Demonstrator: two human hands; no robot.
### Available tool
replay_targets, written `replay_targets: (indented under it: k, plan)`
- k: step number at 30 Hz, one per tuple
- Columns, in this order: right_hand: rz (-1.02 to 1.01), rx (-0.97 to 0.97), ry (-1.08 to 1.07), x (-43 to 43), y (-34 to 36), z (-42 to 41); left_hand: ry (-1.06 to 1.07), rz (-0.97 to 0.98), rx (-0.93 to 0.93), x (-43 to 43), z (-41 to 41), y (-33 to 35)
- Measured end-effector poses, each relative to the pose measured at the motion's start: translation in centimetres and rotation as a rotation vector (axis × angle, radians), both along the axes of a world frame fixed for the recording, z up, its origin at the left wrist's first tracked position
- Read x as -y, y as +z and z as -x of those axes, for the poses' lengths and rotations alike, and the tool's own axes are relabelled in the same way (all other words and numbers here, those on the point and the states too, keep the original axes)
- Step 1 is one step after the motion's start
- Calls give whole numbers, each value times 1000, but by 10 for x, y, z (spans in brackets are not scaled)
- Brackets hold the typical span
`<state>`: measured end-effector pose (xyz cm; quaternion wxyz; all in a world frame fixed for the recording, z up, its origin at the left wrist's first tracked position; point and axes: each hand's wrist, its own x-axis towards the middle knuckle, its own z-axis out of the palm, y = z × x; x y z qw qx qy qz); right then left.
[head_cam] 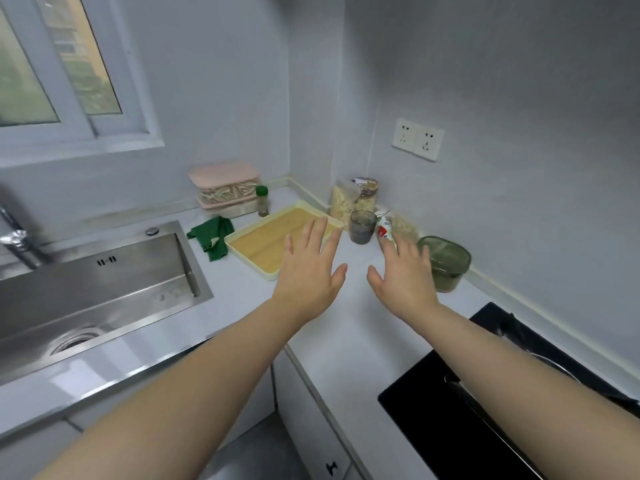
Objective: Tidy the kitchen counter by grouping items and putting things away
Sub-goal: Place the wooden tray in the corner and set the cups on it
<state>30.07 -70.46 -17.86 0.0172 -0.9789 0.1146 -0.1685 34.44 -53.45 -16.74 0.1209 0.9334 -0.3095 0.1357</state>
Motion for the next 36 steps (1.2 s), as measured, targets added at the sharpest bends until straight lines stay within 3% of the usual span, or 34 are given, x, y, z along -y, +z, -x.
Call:
replay_targets:
  k: [9,19,26,32,36]
  plan:
    - [-62,-48,-9,-34,-31,-99,14,30,-89,-24,-106,-30]
    - [-124,-21,-132,-75,-24,-241,-129,-198,-42,-70,-260,-46]
    - [-221,-40,-180,-89,-31,-295,-220,-193,-50,-72,-329,-56]
    - [-409,-145,-187,-92,-58,-320,-238,-178,-152,-72,-368,-86]
    - [-567,-320,-278,-89,-83,-335,-212,-180,-301,-74,-396,-107]
